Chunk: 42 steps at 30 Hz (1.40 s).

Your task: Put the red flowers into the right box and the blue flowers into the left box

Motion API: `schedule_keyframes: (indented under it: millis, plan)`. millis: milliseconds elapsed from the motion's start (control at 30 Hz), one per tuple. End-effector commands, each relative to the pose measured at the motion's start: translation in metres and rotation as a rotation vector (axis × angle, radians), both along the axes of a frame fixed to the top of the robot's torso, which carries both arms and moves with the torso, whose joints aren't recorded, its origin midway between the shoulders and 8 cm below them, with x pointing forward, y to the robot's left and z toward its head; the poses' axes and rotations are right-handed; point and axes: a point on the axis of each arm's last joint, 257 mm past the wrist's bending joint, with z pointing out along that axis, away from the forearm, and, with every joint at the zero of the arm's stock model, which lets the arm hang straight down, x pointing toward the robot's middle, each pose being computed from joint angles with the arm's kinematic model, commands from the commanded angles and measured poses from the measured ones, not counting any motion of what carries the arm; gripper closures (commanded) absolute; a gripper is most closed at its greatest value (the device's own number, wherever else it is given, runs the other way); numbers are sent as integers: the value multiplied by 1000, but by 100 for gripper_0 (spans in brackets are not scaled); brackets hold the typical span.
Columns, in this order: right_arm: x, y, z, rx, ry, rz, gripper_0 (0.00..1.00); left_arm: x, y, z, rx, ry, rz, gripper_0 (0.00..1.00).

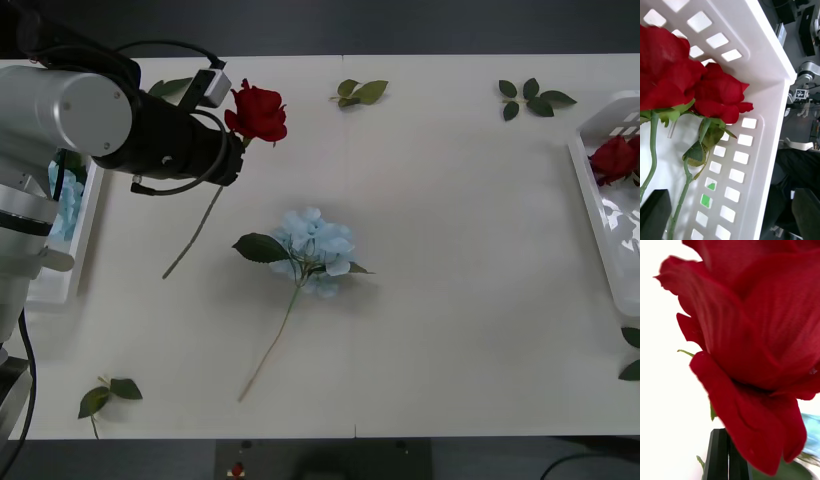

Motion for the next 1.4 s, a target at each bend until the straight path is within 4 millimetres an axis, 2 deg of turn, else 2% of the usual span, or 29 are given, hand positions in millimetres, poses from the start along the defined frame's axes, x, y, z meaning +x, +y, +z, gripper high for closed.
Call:
schedule_keyframes:
  millis: [33,133,200,367,400,433,533,567,600,633,667,800,833,900,967,1067,1133,1167,1400]
  plan:
    - [2,-12,26,3,-34,-17,4,-26,-25,40,-136,-9,-146,100]
    - [1,-8,21,82,-44,-24,3,-51,-43,61,-263,45,-234,100]
    - [1,-4,17,126,-49,-24,2,-61,-50,72,-317,58,-269,100]
    - [6,29,4,313,-64,-2,0,-80,-70,109,-477,67,-348,100]
    - [7,46,1,398,-69,11,0,-83,-75,118,-521,65,-360,100]
    - [8,55,-1,434,-68,19,0,-84,-77,123,-537,61,-365,100]
    - [10,105,-5,644,-67,67,0,-88,-88,143,-629,55,-387,100]
    - [11,115,-6,678,-63,79,0,-90,-90,146,-643,54,-393,100]
    - [10,140,-7,752,-49,117,0,-92,-97,153,-680,53,-405,100]
    - [10,151,-8,781,-42,133,0,-93,-100,156,-695,54,-409,100]
    - [9,169,-8,830,-29,166,0,-95,-106,161,-726,51,-417,100]
    - [3,232,-8,995,7,266,0,-97,-127,174,-804,45,-432,100]
    - [2,242,-8,1032,11,276,0,-97,-129,176,-811,42,-434,100]
    - [-6,281,-6,1225,23,302,0,-98,-140,179,-823,34,-444,100]
    - [-14,303,-6,1330,32,335,0,-99,-145,179,-826,35,-447,100]
    - [-29,332,2,1438,47,421,0,-101,-148,178,-825,38,-457,100]
    - [-44,355,14,1534,68,488,0,-106,-153,178,-826,43,-473,100]
    - [-48,359,18,1553,73,508,0,-107,-154,178,-826,44,-478,100]
    - [-99,415,73,1708,103,813,0,-111,-158,179,-829,50,-496,100]
